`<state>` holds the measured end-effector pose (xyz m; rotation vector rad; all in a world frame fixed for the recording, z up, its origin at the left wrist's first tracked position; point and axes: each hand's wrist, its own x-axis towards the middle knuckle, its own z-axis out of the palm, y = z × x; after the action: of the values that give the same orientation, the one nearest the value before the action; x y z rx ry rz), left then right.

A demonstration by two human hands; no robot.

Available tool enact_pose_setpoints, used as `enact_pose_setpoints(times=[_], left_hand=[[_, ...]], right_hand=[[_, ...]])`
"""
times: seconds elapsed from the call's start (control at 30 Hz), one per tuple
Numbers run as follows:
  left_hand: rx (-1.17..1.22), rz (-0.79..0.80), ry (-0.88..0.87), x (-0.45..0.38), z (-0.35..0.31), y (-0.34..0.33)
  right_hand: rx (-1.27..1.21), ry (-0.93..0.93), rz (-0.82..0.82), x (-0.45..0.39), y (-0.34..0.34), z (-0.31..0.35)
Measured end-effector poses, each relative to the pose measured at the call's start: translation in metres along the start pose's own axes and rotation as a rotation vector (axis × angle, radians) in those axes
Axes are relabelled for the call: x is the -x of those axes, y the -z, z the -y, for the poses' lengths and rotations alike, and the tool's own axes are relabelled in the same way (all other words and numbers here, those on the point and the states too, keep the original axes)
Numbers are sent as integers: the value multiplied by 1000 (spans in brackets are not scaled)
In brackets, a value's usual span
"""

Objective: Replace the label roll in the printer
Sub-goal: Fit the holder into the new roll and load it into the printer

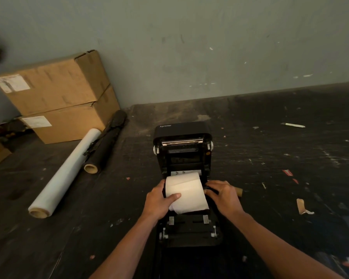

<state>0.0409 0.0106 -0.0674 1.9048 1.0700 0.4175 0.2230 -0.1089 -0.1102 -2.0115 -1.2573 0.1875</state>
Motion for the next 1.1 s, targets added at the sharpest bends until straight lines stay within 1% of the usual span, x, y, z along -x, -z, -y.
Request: enact_pose_setpoints(times=[0.1, 0.23, 0.43, 0.57, 0.7, 0.77, 0.87, 0.97, 1.1], left_hand=[[12, -10, -18, 2, 0, -1], [22, -24, -44, 4, -4, -1], [-59, -35, -122, -6, -26, 9], [-74, -16, -90, -7, -27, 12], [-78, -47, -61, -5, -26, 3], [-90, -52, -48, -5, -30, 2], [-53, -45, -37, -3, -32, 2], [8, -74, -24, 8, -32, -3], [163, -131, -10, 24, -32, -13]], right_hand=[[8, 35, -23, 0, 1, 1], [-25, 31, -40, 4, 0, 1], [-165, -37, -100, 0, -3, -2], [-182, -54, -59, -4, -3, -4], [-171, -50, 25, 1, -4, -11], [-183, -45, 18, 3, -5, -11], [-267, -73, 2, 0, -1, -11], [-314, -67, 2, 0, 7, -10], [-411, -59, -17, 10, 17, -5]])
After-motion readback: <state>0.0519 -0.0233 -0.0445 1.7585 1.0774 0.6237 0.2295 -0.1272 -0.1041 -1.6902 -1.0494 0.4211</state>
